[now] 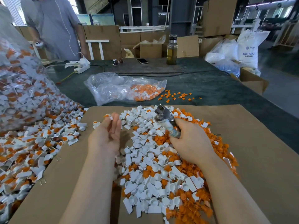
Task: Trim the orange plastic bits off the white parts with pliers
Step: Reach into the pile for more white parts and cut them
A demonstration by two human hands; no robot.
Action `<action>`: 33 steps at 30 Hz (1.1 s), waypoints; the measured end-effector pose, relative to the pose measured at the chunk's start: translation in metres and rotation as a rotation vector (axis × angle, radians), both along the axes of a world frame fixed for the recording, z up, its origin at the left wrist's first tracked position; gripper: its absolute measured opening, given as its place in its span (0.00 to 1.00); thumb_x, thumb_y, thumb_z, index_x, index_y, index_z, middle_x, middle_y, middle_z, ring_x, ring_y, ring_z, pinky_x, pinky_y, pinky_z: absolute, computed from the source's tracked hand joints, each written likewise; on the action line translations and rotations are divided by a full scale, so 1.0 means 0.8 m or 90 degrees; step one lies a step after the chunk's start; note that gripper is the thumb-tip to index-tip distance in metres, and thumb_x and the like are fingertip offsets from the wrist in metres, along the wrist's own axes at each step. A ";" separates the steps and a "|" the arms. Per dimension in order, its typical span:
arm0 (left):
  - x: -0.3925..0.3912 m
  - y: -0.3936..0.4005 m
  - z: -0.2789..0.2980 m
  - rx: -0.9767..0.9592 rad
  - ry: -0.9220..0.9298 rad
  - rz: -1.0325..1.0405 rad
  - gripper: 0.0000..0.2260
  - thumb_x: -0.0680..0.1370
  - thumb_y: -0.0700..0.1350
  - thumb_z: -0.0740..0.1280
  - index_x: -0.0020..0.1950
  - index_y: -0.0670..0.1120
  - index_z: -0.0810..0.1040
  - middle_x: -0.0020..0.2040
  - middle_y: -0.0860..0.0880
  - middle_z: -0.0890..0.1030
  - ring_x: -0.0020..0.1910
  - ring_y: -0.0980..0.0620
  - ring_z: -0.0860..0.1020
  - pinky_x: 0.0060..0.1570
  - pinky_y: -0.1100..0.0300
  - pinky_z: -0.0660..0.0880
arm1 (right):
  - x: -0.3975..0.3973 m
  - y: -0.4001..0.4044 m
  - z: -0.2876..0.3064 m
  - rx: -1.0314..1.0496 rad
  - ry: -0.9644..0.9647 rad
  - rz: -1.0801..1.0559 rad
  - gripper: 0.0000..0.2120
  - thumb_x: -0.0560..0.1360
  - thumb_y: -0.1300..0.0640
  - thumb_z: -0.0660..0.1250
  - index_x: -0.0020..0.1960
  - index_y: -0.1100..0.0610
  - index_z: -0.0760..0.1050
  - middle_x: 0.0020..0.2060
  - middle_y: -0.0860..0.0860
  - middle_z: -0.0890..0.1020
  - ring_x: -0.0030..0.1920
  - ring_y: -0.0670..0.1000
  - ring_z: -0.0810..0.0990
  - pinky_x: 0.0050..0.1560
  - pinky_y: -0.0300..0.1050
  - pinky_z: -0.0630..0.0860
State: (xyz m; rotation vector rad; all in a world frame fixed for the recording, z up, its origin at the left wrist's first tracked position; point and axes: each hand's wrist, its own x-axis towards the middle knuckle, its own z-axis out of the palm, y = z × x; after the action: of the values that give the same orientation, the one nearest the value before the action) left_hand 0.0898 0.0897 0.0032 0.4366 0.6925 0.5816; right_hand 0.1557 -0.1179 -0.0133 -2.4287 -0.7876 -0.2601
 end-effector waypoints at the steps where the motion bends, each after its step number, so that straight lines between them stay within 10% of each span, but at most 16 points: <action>1: -0.002 0.006 -0.001 -0.047 -0.008 0.030 0.03 0.82 0.37 0.64 0.52 0.38 0.76 0.43 0.42 0.86 0.39 0.52 0.86 0.40 0.61 0.83 | 0.000 -0.001 0.000 -0.006 -0.006 -0.005 0.06 0.73 0.54 0.65 0.41 0.47 0.68 0.31 0.45 0.76 0.32 0.46 0.74 0.29 0.47 0.75; 6: -0.011 0.031 -0.004 -0.180 -0.084 0.154 0.15 0.84 0.39 0.59 0.71 0.38 0.70 0.51 0.40 0.82 0.45 0.49 0.85 0.48 0.56 0.83 | 0.000 -0.001 -0.001 -0.028 -0.029 -0.015 0.10 0.73 0.54 0.65 0.38 0.46 0.64 0.30 0.45 0.75 0.31 0.46 0.73 0.27 0.45 0.72; 15: -0.022 0.047 -0.010 -0.175 -0.186 0.268 0.21 0.84 0.38 0.52 0.77 0.38 0.61 0.74 0.40 0.70 0.73 0.46 0.69 0.71 0.53 0.68 | 0.002 -0.001 -0.002 -0.045 -0.021 -0.034 0.06 0.73 0.53 0.64 0.42 0.45 0.67 0.32 0.44 0.76 0.31 0.45 0.74 0.27 0.43 0.72; 19: -0.017 0.043 -0.010 -0.122 -0.144 0.230 0.20 0.83 0.39 0.57 0.76 0.41 0.66 0.71 0.44 0.73 0.71 0.47 0.72 0.69 0.53 0.71 | 0.004 0.000 -0.004 -0.039 -0.032 -0.056 0.10 0.73 0.53 0.64 0.40 0.45 0.63 0.30 0.43 0.74 0.30 0.45 0.73 0.25 0.39 0.65; 24: -0.011 0.019 0.001 0.163 0.098 0.013 0.10 0.76 0.44 0.72 0.57 0.50 0.81 0.51 0.52 0.84 0.51 0.55 0.82 0.39 0.62 0.80 | 0.004 0.000 -0.004 -0.064 -0.036 -0.085 0.06 0.73 0.53 0.64 0.45 0.46 0.66 0.31 0.42 0.73 0.31 0.44 0.72 0.25 0.39 0.67; 33: 0.005 -0.021 -0.017 0.855 0.447 -0.419 0.11 0.76 0.56 0.71 0.55 0.55 0.77 0.52 0.54 0.78 0.51 0.51 0.78 0.51 0.52 0.77 | 0.006 -0.003 -0.008 -0.131 -0.046 -0.240 0.08 0.74 0.48 0.66 0.46 0.48 0.68 0.30 0.43 0.67 0.28 0.42 0.65 0.24 0.37 0.57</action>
State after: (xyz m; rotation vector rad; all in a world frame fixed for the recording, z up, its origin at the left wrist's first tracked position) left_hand 0.0936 0.0730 -0.0103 2.1045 0.6708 0.1610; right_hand 0.1602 -0.1206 -0.0199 -2.7684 -0.3950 -0.4310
